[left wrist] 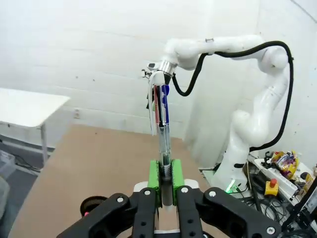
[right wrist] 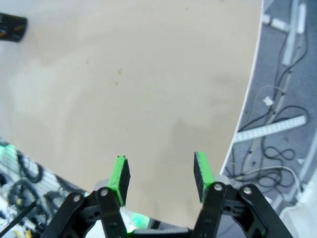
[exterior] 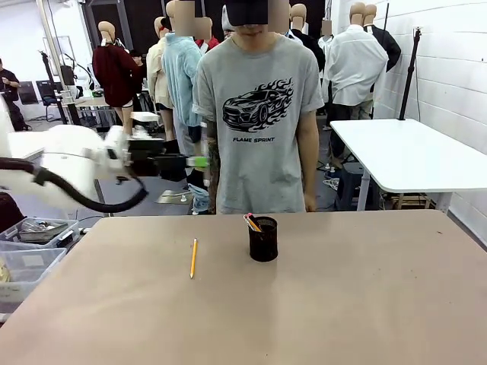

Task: Place the pens into the pen holder.
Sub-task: Pick up a writing instrument from the table and place it into the Pen holder.

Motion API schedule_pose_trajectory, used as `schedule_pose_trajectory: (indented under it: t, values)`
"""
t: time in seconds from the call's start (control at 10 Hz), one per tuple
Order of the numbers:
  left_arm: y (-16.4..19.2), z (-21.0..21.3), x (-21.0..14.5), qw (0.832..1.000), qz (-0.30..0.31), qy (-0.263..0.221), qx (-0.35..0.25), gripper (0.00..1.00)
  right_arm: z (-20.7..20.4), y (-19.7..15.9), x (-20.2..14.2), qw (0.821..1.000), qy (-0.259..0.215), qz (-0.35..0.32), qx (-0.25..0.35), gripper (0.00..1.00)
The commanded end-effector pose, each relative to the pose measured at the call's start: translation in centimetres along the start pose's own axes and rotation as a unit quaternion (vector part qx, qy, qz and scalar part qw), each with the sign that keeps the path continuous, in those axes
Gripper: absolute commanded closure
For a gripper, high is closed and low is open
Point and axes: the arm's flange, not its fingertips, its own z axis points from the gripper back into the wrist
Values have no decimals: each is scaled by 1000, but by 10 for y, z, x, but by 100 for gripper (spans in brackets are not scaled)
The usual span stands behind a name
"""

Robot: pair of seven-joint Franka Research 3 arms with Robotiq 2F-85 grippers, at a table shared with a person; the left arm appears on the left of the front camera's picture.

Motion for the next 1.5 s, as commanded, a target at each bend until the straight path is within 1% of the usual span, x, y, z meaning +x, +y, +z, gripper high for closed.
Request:
schedule_pose_trajectory:
  t: [0.0,0.1,0.2,0.3,0.4,0.5,0.6,0.8,0.9,1.1,1.4]
  values:
    - [40,-18,-6,999,48,17,-4,100,-4,0,-2,1000,-8,4,6,34]
    - [47,-26,-8,987,141,80,16,100,-4,0,-2,1000,-8,4,6,34]
    - [21,-23,-12,1000,19,8,-6,100,-4,0,-2,1000,-8,4,6,34]
    - [21,-23,-12,1000,19,8,-6,100,-4,0,-2,1000,-8,4,6,34]
    - [42,-36,-26,997,70,32,7,100,-4,0,-2,1000,-8,4,6,34]
    - [38,-27,-29,998,43,7,38,100,-4,0,-2,1000,-8,4,6,34]
    - [50,-32,-39,998,30,-14,53,100,-4,0,-2,1000,-8,4,6,34]
    - [87,-64,-55,999,30,-25,33,100,-4,0,-2,1000,-8,4,6,34]
    - [100,-79,-62,999,36,-14,12,100,-4,0,-2,1000,-8,4,6,34]
    - [118,-107,-77,999,49,2,-11,100,-4,0,-2,1000,-8,4,6,34]
    - [122,-123,-91,999,45,20,-23,100,-4,0,-2,1000,-8,4,6,34]
